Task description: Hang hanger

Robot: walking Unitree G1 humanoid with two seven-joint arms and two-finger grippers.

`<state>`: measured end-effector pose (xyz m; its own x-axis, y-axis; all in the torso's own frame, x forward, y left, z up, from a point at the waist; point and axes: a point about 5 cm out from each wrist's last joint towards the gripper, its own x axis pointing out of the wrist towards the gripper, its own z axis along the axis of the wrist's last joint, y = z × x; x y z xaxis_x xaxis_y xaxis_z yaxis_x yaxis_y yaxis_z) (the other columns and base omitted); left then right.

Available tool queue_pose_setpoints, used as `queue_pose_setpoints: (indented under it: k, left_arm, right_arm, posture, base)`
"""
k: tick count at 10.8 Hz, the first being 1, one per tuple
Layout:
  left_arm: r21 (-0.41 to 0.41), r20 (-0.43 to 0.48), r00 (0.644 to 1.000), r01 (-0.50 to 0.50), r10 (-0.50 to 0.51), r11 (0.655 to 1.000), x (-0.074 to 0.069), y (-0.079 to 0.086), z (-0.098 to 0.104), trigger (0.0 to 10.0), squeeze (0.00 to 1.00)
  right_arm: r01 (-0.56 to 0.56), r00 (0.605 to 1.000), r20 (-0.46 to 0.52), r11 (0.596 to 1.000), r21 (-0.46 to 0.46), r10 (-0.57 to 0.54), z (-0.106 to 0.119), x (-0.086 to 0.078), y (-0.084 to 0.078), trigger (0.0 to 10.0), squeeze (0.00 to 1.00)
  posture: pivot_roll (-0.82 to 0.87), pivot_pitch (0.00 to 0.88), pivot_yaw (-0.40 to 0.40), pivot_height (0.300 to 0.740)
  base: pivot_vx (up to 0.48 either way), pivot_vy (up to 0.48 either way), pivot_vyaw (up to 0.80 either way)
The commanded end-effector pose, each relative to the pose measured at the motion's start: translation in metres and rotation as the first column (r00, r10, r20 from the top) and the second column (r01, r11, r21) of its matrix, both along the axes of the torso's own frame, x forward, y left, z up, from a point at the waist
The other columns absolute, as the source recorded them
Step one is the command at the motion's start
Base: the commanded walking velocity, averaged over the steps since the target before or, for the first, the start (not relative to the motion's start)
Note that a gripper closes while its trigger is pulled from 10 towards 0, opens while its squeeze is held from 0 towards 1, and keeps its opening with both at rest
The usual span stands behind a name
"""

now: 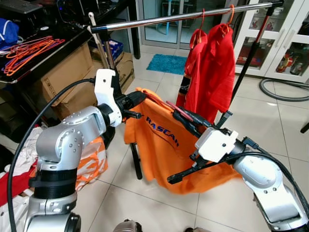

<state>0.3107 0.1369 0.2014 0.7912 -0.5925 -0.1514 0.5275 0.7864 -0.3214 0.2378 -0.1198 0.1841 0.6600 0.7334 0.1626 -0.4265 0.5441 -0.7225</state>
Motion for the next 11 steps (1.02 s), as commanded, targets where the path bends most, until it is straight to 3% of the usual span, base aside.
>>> queue_pose_setpoints:
  k: [1,3,6,8,9,11]
  left_arm:
    - [0.008,0.014,1.0,-0.001,0.0,1.0,-0.002,0.002,0.003,0.0,0.0]
    - [0.026,0.041,0.998,-0.049,0.048,0.998,0.0,0.011,0.004,0.0,0.0]
    - [0.118,0.237,0.949,-0.241,0.208,0.963,0.02,0.052,0.039,0.0,0.0]
    - [0.149,0.303,0.92,-0.304,0.25,0.941,0.025,0.07,0.049,0.0,0.0]
    - [0.178,0.309,0.916,-0.319,0.255,0.931,0.027,0.072,0.044,0.0,0.0]
    - [0.293,0.333,0.897,-0.392,0.291,0.872,0.034,0.084,0.025,0.0,0.0]
  right_arm:
    - [-0.01,0.998,0.069,1.0,0.016,0.009,0.012,0.0,0.001,10.0,0.0]
    - [-0.008,0.997,0.071,1.0,0.014,0.007,0.012,0.0,0.0,10.0,0.0]
    - [0.007,0.999,0.046,0.999,-0.033,-0.005,0.003,-0.003,-0.003,10.0,0.0]
    - [0.014,0.999,0.049,1.0,-0.019,-0.013,0.003,-0.005,-0.005,10.0,0.0]
    - [0.006,0.998,0.069,1.0,0.018,-0.007,0.008,-0.008,-0.005,10.0,0.0]
    - [0.004,0.991,0.131,0.978,0.208,-0.032,0.031,-0.015,-0.009,10.0,0.0]
  posture:
    - [0.0,0.062,0.096,0.74]
    - [0.0,0.061,0.096,0.74]
    - [0.0,0.072,0.095,0.74]
    - [0.0,0.077,0.095,0.74]
    - [0.0,0.076,0.097,0.74]
    - [0.0,0.076,0.1,0.74]
  base:
    - [0.0,0.0,0.0]
    - [0.0,0.0,0.0]
    - [0.0,0.0,0.0]
    - [0.0,0.0,0.0]
    - [0.0,0.0,0.0]
    - [0.0,0.0,0.0]
